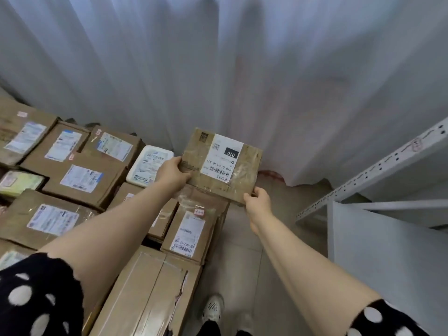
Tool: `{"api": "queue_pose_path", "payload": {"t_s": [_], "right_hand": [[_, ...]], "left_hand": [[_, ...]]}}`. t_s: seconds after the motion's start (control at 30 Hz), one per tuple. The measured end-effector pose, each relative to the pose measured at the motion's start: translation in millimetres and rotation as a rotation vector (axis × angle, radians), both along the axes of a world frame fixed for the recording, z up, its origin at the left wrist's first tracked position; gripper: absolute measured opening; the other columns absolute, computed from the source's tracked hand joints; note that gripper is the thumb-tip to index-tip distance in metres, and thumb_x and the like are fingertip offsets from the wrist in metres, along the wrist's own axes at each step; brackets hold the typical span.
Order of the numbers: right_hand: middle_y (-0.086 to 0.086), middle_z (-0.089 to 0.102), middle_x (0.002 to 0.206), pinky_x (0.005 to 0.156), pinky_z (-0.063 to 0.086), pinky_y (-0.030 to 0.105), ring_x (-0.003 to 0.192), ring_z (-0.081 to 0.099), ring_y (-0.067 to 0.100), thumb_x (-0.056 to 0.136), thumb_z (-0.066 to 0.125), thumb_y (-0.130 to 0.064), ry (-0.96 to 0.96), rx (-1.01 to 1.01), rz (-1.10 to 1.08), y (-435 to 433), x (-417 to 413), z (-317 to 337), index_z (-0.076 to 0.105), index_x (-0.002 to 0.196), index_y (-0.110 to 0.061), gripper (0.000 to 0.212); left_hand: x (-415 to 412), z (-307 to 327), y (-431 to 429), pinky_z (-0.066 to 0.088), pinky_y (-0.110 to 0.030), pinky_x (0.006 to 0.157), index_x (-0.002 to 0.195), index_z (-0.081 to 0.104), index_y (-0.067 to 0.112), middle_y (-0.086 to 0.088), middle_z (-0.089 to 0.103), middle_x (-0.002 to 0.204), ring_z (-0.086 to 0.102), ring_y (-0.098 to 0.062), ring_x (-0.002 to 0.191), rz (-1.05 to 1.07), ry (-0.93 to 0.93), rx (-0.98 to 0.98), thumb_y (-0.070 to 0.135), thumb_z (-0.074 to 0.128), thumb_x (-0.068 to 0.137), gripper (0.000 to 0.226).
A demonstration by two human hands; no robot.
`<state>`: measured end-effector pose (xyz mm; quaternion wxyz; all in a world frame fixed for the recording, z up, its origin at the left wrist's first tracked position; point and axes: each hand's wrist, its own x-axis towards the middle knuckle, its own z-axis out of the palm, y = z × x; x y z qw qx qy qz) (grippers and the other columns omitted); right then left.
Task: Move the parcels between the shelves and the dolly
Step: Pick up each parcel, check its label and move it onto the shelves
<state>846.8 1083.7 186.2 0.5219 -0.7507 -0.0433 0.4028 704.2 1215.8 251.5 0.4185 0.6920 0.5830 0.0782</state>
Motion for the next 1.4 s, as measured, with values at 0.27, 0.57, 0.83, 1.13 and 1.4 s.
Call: {"api": "queue_pose_path", "payload": {"t_s": [0.27, 0.57, 0.83, 1.13, 1.4], "right_hand": [[0.003, 0.055, 0.099, 0.072, 0.038, 0.02, 0.089, 0.05, 0.015, 0.094, 0.049, -0.001, -0.039, -0.171, 0.108, 51.1, 6.2, -80.3, 0.052, 0.122, -0.004, 0.029], [0.001, 0.054, 0.102, 0.076, 0.034, 0.02, 0.091, 0.049, 0.015, 0.096, 0.047, -0.006, -0.032, -0.29, 0.156, 65.3, -6.6, -133.8, 0.051, 0.125, -0.007, 0.03], [0.014, 0.056, 0.127, 0.093, 0.041, 0.033, 0.115, 0.053, 0.031, 0.098, 0.038, -0.009, -0.087, -0.428, 0.435, 68.6, -8.3, -151.1, 0.04, 0.136, -0.007, 0.038], [0.017, 0.043, 0.142, 0.102, 0.035, 0.033, 0.13, 0.042, 0.032, 0.1, 0.039, -0.013, -0.129, -0.495, 0.557, 50.4, -1.1, -101.7, 0.03, 0.14, -0.002, 0.043], [0.012, 0.04, 0.148, 0.106, 0.032, 0.029, 0.135, 0.039, 0.027, 0.094, 0.057, -0.024, -0.37, -0.528, 0.778, -11.8, 1.0, 9.4, 0.033, 0.144, -0.006, 0.058]], "left_hand": [[6.8, -98.5, 44.7, 0.041, -0.037, 0.097, 0.139, 0.046, 0.008, -0.012, 0.054, 0.134, 0.051, -0.031, 0.121, 0.039, 0.195, -0.066, 0.018, 0.061, 0.091, 0.051], [5.8, -165.7, 61.0, 0.043, -0.04, 0.089, 0.143, 0.034, 0.011, -0.015, 0.052, 0.131, 0.051, -0.034, 0.116, -0.097, 0.353, -0.059, 0.014, 0.054, 0.093, 0.053], [6.4, -199.4, 52.6, 0.028, -0.038, 0.114, 0.148, 0.031, 0.027, -0.021, 0.017, 0.15, 0.035, -0.035, 0.134, -0.258, 0.386, -0.199, 0.034, 0.053, 0.095, 0.058], [10.4, -168.2, 30.7, 0.026, -0.046, 0.113, 0.149, 0.024, 0.033, -0.019, 0.018, 0.154, 0.027, -0.036, 0.139, -0.362, 0.533, -0.066, 0.044, 0.049, 0.094, 0.062], [13.6, -54.3, -30.4, 0.019, -0.051, 0.112, 0.148, 0.024, 0.036, -0.012, 0.034, 0.147, 0.035, -0.032, 0.134, -0.604, 0.602, 0.084, 0.037, 0.052, 0.09, 0.065]]}}
